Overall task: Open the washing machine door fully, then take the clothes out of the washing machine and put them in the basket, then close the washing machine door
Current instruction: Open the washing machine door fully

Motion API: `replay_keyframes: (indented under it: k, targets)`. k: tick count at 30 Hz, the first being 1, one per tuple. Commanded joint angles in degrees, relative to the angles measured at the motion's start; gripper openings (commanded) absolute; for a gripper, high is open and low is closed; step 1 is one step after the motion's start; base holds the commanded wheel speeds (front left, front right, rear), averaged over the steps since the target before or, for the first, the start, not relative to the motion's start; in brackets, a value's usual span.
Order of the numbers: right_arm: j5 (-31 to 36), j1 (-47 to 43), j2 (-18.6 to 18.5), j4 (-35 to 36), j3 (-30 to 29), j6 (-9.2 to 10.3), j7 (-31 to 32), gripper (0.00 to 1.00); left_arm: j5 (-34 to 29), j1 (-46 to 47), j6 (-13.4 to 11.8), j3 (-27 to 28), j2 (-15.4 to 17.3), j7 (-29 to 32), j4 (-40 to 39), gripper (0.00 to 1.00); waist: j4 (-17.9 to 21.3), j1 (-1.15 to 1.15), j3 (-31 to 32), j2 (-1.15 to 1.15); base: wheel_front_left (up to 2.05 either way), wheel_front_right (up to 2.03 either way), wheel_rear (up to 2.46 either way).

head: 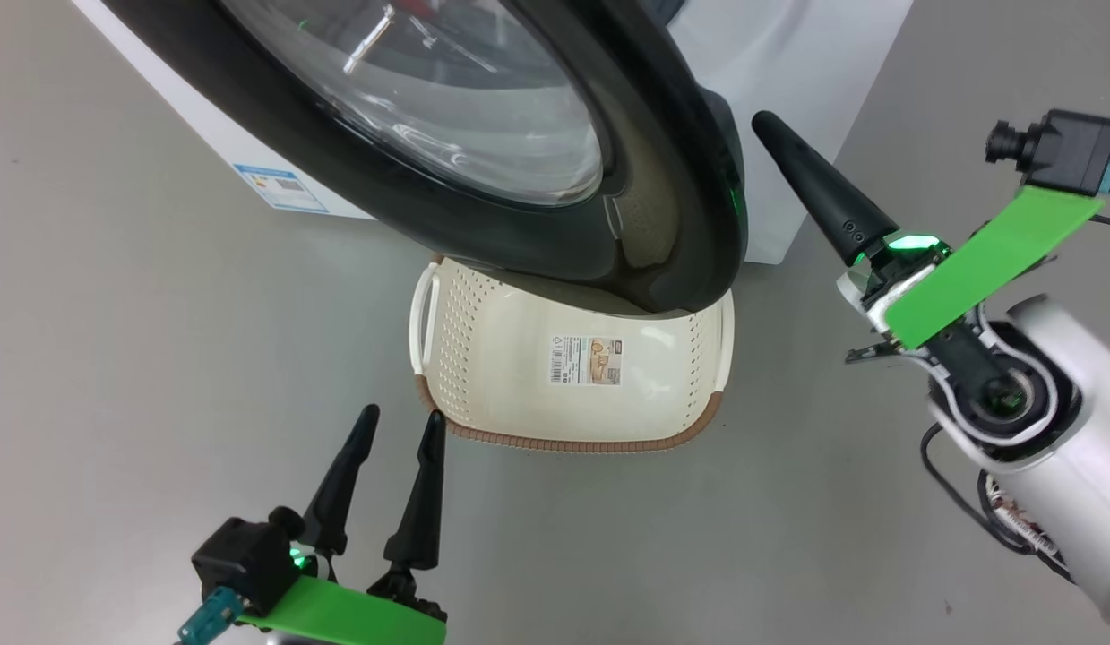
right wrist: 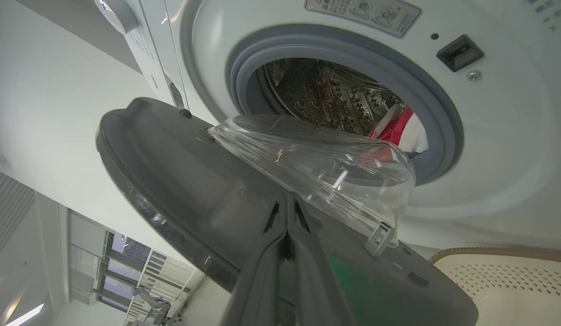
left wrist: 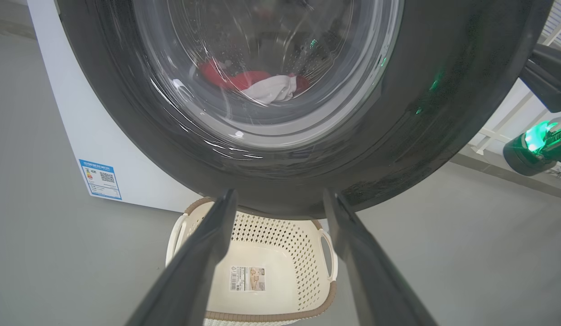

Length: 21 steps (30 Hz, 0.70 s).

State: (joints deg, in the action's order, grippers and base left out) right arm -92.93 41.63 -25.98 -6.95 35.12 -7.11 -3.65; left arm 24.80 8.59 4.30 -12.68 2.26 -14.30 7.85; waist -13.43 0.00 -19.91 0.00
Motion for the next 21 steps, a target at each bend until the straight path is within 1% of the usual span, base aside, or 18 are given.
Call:
replay_keyframes:
  k: [1, 4, 8, 14, 17, 21]
  targets:
    - [-2.43, 0.64, 0.01, 1.39, -1.03, -0.37, 2.30, 0.00, 0.16, 1.43, -0.60, 1.58, 0.62, -0.70, -1.47, 1.00, -0.22, 0.00, -0.28, 0.00, 0.00, 0.00, 0.00]
    - [-5.94, 1.00, 0.40, 0.48, -2.80, -0.37, 7.89, 0.00, 0.30, 1.56, -0.61, 1.33, 0.62, -0.70, -1.52, 1.00, -0.45, 0.00, -0.64, 0.00, 0.00, 0.00, 0.00]
    - [-8.11, 1.80, 1.65, -1.32, -5.17, -0.37, 14.27, 0.00, 0.51, 1.85, -0.62, 0.99, 0.62, -0.70, -1.47, 1.00, -0.69, 0.00, -0.97, 0.00, 0.00, 0.00, 0.00]
    - [-9.95, 1.34, 4.27, -3.51, -8.25, -0.37, 22.64, 0.00, 0.96, 1.92, -0.63, 0.37, 0.62, -0.70, -1.16, 1.00, -1.43, 0.00, -0.47, 0.00, 0.00, 0.00, 0.00]
    - [-9.86, 0.18, 5.15, -4.68, -8.69, -0.37, 26.62, 0.00, 1.15, 1.64, -0.83, 0.35, 0.62, -0.70, -1.24, 1.00, -1.86, 0.00, 0.18, 0.00, 0.00, 0.00, 0.00]
    - [-9.38, -1.36, 6.65, -5.78, -9.37, -0.37, 30.46, 0.00, 1.18, 1.01, -0.94, 0.31, 0.62, -0.70, -1.19, 1.00, -2.40, 0.00, 1.30, 0.00, 0.00, 0.00, 0.00]
